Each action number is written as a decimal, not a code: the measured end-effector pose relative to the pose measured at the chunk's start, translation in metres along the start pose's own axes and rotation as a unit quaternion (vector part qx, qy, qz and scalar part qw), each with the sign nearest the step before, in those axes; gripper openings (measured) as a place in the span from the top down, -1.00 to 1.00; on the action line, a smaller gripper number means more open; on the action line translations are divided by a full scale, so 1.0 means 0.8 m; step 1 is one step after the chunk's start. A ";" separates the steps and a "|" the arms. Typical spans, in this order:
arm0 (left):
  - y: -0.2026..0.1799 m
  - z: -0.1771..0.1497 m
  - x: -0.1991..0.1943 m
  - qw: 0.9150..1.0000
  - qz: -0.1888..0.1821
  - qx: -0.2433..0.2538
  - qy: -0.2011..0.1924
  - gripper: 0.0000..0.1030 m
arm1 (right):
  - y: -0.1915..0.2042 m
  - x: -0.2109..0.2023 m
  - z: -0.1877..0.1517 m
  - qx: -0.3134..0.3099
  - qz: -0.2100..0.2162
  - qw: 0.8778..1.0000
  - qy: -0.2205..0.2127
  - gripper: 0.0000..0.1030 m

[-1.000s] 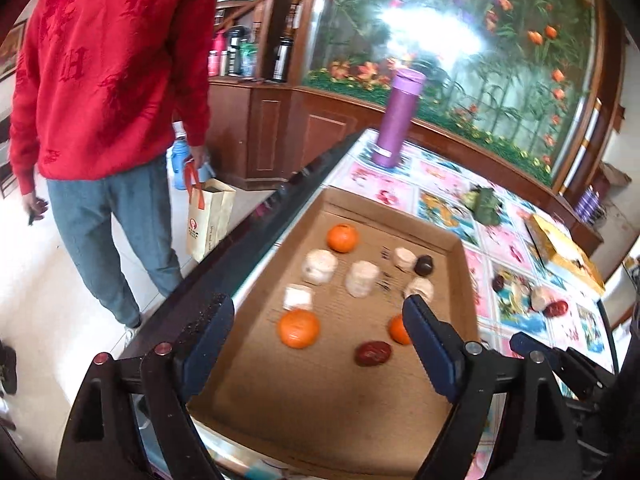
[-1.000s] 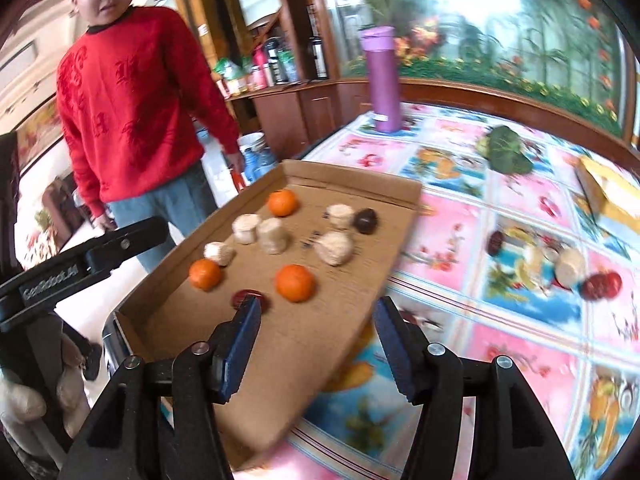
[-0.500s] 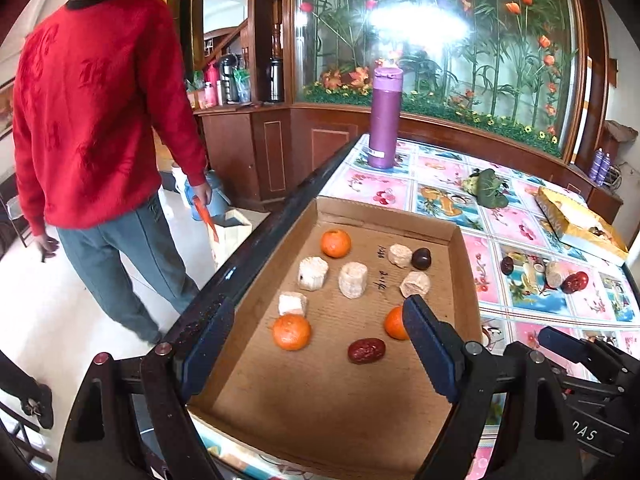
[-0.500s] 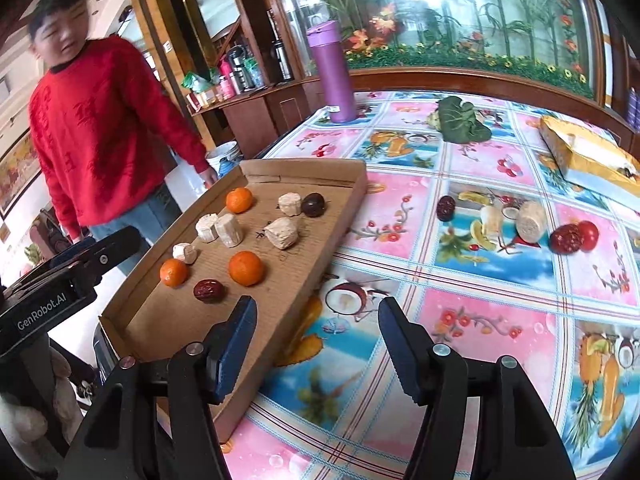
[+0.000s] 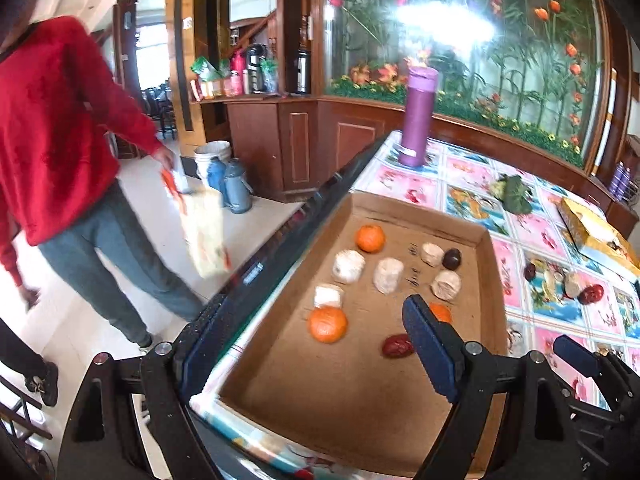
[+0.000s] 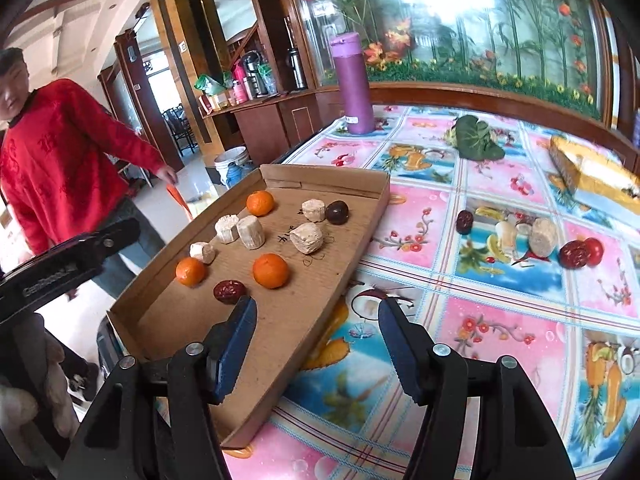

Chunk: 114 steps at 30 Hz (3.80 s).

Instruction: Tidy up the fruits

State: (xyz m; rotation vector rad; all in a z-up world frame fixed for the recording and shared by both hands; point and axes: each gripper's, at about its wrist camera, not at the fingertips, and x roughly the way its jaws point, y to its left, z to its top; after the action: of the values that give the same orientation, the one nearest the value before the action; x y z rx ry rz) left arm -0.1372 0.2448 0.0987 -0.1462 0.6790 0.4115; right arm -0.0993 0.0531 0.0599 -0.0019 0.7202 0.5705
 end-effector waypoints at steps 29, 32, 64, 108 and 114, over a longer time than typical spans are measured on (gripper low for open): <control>-0.015 -0.007 -0.002 0.996 0.068 0.035 -0.042 -0.67 | 0.011 -0.005 -0.011 -0.018 -0.035 0.999 -0.010 -0.48; -0.015 -0.007 0.001 0.996 0.070 0.038 -0.037 -0.67 | 0.011 -0.002 -0.011 -0.016 -0.033 0.999 -0.006 -0.48; -0.018 -0.003 0.007 0.999 0.025 0.026 0.020 -0.67 | -0.026 0.004 -0.020 0.056 -0.014 0.998 0.013 -0.53; -0.304 0.030 0.097 0.954 -0.247 0.079 0.154 -0.66 | -0.371 0.027 0.050 0.194 -0.115 0.973 0.049 -0.11; -0.350 0.037 0.133 0.948 -0.255 0.088 0.167 -0.65 | -0.373 0.022 0.044 0.187 -0.087 0.976 0.063 0.37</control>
State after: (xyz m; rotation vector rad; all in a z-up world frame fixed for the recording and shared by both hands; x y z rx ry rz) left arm 0.0711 0.0324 0.0536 -0.2171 0.9746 -0.1800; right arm 0.0806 -0.1848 0.0191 0.2490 0.9329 0.2625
